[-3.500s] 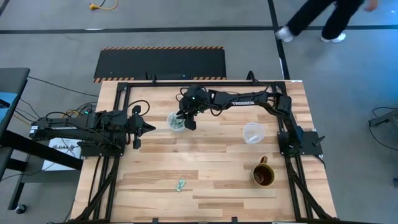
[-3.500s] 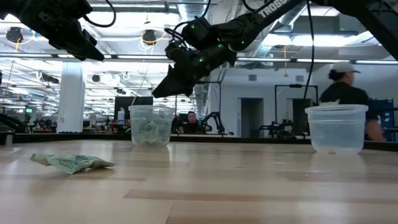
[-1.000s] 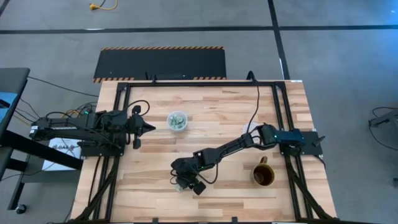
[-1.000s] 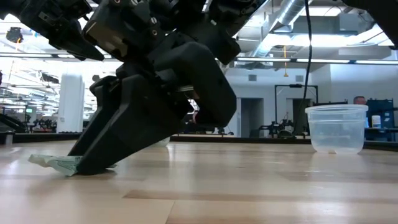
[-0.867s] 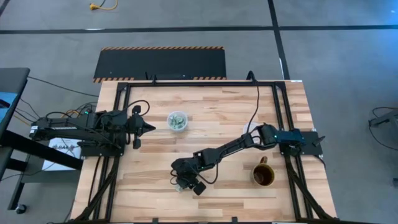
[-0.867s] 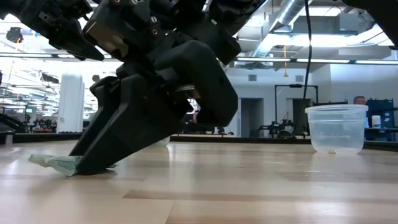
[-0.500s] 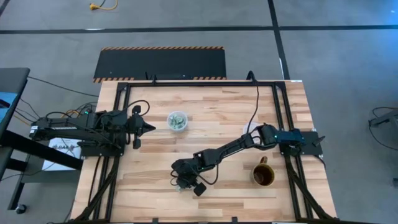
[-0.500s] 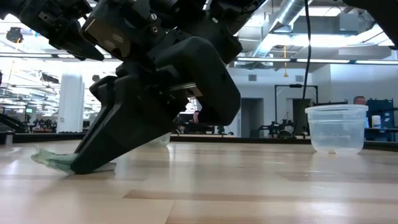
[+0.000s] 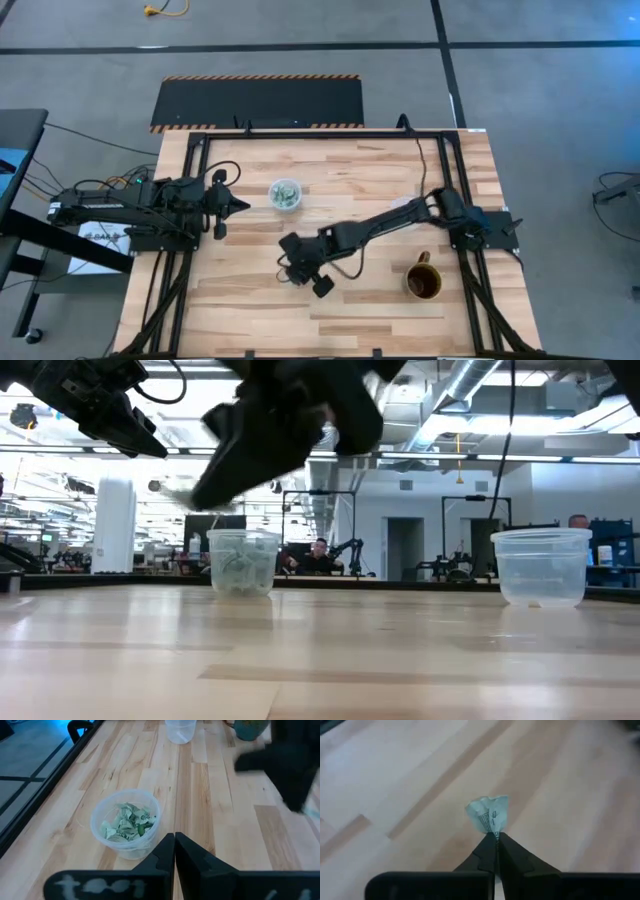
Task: Pick and place Stevia / Truvia into bins
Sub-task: Put the white stevia packet into the left transparent container
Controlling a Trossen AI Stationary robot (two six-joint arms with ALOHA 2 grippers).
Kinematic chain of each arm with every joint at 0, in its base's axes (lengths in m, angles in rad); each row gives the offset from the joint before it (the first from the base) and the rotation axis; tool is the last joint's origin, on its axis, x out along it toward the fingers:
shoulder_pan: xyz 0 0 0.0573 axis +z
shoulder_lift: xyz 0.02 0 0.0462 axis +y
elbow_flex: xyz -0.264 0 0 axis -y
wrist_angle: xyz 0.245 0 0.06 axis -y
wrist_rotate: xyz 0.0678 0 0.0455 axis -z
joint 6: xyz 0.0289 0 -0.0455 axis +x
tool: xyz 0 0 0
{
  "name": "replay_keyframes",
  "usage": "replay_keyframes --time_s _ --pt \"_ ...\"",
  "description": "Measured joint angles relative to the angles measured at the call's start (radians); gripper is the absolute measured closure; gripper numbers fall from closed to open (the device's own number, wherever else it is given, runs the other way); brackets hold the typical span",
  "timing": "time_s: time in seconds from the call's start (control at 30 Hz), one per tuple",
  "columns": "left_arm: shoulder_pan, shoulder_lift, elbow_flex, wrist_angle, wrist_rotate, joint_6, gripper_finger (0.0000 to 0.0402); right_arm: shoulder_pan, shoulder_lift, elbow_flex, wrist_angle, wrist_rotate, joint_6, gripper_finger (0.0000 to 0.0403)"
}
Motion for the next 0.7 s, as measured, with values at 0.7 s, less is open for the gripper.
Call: replay_keyframes --time_s 0.7 --pt "0.000 0.000 0.000 0.000 0.000 0.000 0.0401 -0.520 -0.243 -0.158 0.269 -0.295 0.318 0.0402"
